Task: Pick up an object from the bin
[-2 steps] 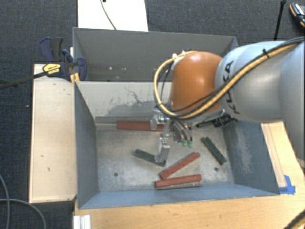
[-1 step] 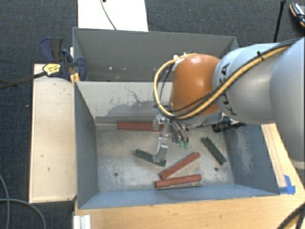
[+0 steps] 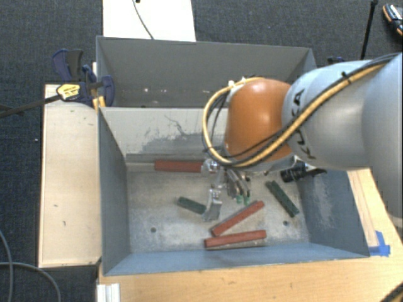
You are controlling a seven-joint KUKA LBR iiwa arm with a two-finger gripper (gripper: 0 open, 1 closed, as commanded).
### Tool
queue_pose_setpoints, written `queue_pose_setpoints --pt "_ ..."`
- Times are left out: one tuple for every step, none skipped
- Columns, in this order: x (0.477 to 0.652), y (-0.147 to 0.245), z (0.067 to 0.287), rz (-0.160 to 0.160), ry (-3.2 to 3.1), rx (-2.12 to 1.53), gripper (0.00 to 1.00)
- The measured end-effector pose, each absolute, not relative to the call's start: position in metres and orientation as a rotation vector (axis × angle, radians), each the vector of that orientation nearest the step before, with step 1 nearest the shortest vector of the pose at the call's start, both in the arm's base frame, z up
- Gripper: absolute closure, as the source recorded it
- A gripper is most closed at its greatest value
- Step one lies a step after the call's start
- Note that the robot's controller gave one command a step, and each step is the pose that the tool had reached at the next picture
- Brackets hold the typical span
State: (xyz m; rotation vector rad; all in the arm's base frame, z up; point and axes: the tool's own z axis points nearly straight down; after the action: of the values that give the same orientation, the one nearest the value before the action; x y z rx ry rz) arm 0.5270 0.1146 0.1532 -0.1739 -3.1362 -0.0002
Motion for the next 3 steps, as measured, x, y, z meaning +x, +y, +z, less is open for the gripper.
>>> queue_pose_setpoints --pt "0.530 0.125 0.080 -0.004 -3.138 -0.241 0.00" --pt "0.508 0.120 0.070 -0.001 -3.108 -0.450 1.00" --pt "0.508 0.120 0.070 0.000 -3.107 -0.452 1.00"
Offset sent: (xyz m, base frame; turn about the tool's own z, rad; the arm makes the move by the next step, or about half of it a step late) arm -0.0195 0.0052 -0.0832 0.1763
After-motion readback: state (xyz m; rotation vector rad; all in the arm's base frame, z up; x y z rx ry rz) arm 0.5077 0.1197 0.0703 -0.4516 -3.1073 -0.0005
